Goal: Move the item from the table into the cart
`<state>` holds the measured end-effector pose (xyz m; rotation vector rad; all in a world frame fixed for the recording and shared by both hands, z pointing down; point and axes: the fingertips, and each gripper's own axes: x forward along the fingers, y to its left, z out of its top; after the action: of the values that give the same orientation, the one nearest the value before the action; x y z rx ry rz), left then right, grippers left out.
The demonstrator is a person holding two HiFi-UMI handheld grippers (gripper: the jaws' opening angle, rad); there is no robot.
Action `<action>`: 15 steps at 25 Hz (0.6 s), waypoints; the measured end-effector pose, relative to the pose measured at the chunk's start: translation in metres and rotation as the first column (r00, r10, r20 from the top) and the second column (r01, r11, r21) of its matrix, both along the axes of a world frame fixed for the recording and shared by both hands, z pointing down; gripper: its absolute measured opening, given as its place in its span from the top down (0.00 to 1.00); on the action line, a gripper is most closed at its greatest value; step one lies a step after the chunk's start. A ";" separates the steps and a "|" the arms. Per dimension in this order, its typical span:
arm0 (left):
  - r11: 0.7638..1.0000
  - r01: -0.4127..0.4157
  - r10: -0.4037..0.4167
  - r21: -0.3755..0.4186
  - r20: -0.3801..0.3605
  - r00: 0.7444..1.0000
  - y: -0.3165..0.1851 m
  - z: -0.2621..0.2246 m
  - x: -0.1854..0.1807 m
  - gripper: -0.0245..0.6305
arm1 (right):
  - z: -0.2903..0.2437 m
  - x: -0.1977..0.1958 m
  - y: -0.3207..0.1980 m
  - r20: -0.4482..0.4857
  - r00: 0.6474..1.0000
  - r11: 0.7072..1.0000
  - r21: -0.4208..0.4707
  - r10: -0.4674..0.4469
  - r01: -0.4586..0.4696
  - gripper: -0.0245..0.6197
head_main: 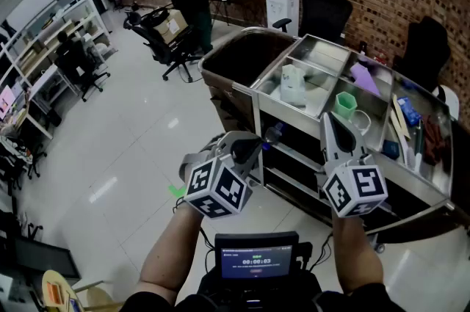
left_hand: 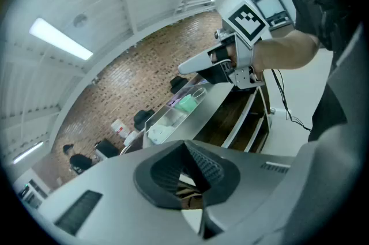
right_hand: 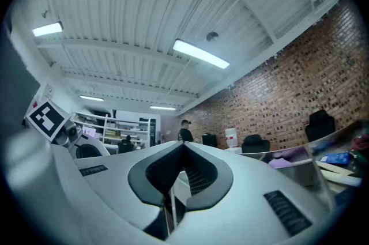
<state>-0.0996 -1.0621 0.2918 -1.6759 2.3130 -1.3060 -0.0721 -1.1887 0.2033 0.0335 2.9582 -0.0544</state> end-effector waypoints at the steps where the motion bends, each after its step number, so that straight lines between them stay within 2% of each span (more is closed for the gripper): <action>1: 0.998 0.044 -0.043 0.041 -0.008 0.999 0.027 -0.005 -0.013 0.96 | 0.001 -0.015 0.026 -0.005 0.999 0.999 0.011 -0.033 0.033 0.94; 4: 0.970 0.163 -0.156 0.182 -0.054 0.986 0.124 -0.023 -0.055 0.96 | 0.003 -0.063 0.115 -0.022 0.993 0.992 0.035 -0.120 0.121 0.94; 8: 0.894 0.302 -0.290 0.330 -0.086 0.953 0.302 -0.046 -0.114 0.96 | 0.000 -0.129 0.276 -0.043 0.973 0.972 0.044 -0.227 0.229 0.94; 10: 0.830 0.382 -0.368 0.407 -0.115 0.923 0.394 -0.053 -0.138 0.96 | 0.003 -0.166 0.362 -0.055 0.945 0.943 0.068 -0.322 0.325 0.94; 12: 0.750 0.450 -0.424 0.484 -0.169 0.890 0.481 -0.056 -0.156 0.96 | 0.011 -0.198 0.444 -0.065 0.914 0.909 0.094 -0.401 0.406 0.94; 13: 0.715 0.480 -0.449 0.508 -0.192 0.872 0.524 -0.054 -0.161 0.96 | 0.015 -0.211 0.485 -0.069 0.897 0.893 0.095 -0.436 0.441 0.94; 15: 0.659 0.542 -0.511 0.522 -0.218 0.832 0.608 -0.047 -0.167 0.96 | 0.022 -0.233 0.572 -0.080 0.854 0.850 0.086 -0.513 0.519 0.94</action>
<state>-0.2665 -0.4538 0.2451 -0.8806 2.9418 -0.4583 -0.3055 -0.6166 0.2249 0.8571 2.9067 0.0290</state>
